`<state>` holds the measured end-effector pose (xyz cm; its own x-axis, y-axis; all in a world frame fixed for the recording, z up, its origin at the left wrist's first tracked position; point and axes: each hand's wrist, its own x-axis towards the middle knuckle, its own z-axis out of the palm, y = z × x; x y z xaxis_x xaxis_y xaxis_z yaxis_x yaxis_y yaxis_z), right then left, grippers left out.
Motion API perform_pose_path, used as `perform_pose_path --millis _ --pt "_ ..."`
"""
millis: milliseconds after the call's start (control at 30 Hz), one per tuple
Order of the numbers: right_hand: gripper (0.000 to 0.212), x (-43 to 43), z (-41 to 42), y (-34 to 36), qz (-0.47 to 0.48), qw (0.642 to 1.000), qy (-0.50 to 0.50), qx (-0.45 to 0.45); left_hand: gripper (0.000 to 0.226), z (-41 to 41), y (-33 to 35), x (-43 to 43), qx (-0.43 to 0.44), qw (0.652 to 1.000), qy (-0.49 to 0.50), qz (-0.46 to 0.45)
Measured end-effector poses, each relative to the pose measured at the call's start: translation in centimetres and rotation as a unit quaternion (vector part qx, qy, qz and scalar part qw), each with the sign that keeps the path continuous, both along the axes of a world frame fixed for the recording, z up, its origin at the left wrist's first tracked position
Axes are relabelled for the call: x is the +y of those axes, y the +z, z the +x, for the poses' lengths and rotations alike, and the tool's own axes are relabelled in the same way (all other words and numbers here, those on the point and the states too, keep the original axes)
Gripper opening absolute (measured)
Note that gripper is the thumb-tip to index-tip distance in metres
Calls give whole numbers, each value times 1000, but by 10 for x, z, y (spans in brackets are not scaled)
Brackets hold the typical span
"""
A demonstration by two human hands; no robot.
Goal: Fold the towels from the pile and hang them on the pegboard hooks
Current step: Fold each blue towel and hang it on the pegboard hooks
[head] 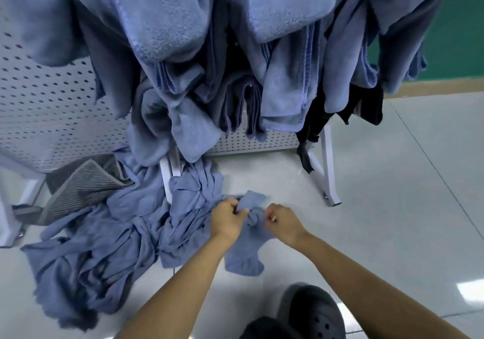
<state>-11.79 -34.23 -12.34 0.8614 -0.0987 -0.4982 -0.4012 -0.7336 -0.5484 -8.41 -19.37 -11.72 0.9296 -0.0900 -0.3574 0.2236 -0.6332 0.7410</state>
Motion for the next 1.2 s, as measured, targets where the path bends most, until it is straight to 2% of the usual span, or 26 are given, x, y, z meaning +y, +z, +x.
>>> perform_pose_path --millis 67,133,267,333,400,467,533,600,633,700,733,833,900,967,1033,1100,1200 --pt "23 -1 -1 41 133 988 -68 -34 41 6 33 11 -14 997 35 -65" --pt "17 1 1 87 230 967 -95 -57 42 13 72 24 -20 993 53 -102" --pt "13 18 13 178 298 946 -60 -113 47 21 157 51 -20 991 53 -118" --pt "11 26 15 225 298 943 -27 -144 43 17 196 67 -12 988 63 -138" --pt "3 35 14 268 282 944 9 -168 27 9 238 81 4 980 72 -186" --pt "22 43 9 305 270 946 49 -174 21 3 279 89 -4 964 95 -247" --pt "42 52 2 336 264 946 92 -164 26 -5 318 91 -33 961 96 -257" --pt "52 63 -5 359 241 950 127 -155 19 -15 351 92 -46 961 75 -264" --pt "49 68 -7 367 216 952 139 -167 18 -20 366 94 -51 960 67 -267" --pt "20 78 -12 382 170 945 156 -230 19 -32 393 99 -62 961 46 -266" --pt "11 82 -15 392 167 937 158 -265 18 -38 403 103 -68 959 32 -272" --pt "18 91 -24 426 207 914 140 -320 19 -51 424 121 -112 948 2 -298" --pt "23 97 -29 448 263 898 143 -322 33 -55 425 135 -138 951 -5 -278" --pt "17 105 -32 464 320 885 148 -303 50 -61 418 145 -125 958 -33 -255" --pt "12 115 -33 474 391 864 137 -285 57 -69 407 149 -95 964 -78 -234" --pt "12 124 -31 477 460 835 100 -284 49 -76 398 149 -56 971 -103 -208" --pt "23 129 -26 470 524 806 30 -273 32 -79 395 146 -19 972 -54 -228"
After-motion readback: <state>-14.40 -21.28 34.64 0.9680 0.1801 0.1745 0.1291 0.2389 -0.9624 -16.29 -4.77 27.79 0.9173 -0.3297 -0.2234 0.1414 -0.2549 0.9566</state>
